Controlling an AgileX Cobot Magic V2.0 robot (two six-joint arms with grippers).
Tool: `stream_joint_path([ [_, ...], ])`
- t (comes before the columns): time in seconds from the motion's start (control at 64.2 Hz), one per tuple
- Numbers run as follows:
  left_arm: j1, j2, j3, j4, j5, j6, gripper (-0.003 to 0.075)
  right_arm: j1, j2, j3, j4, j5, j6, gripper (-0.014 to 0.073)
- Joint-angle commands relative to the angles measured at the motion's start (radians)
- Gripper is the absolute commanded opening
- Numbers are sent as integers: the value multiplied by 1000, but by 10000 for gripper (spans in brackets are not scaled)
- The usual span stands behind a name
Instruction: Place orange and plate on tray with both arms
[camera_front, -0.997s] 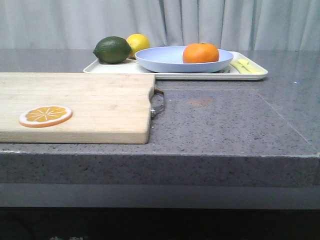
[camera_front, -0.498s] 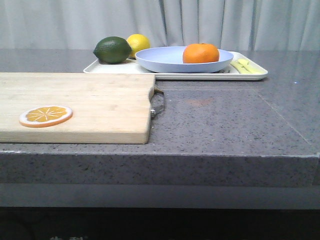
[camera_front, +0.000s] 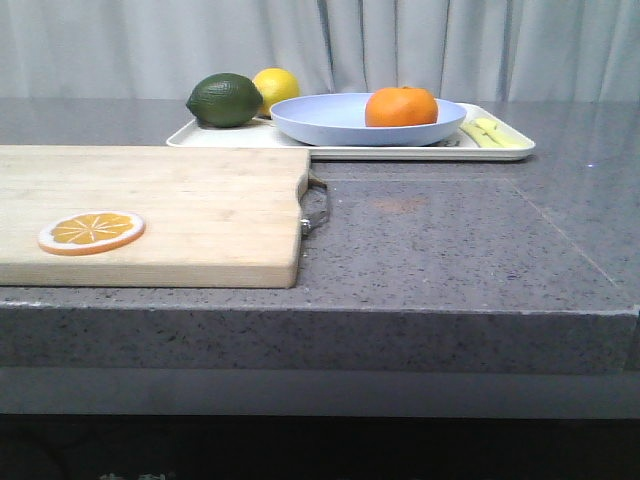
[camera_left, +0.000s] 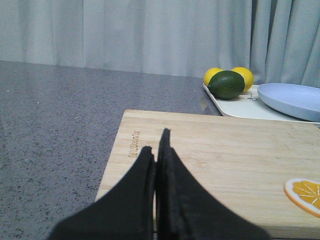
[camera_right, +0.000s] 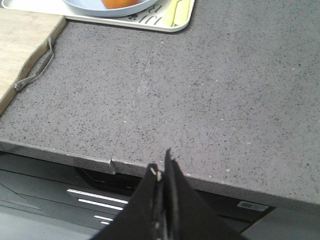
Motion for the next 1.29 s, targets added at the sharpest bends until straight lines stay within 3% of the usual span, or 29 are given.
stream_joint_path([
  [0.0, -8, -21, 6, 0, -88, -12, -18, -4, 9, -20, -4, -65, -8, -69],
  [1.277, -37, -19, 6, 0, -82, 23, -18, -4, 9, -20, -4, -65, -8, -69],
])
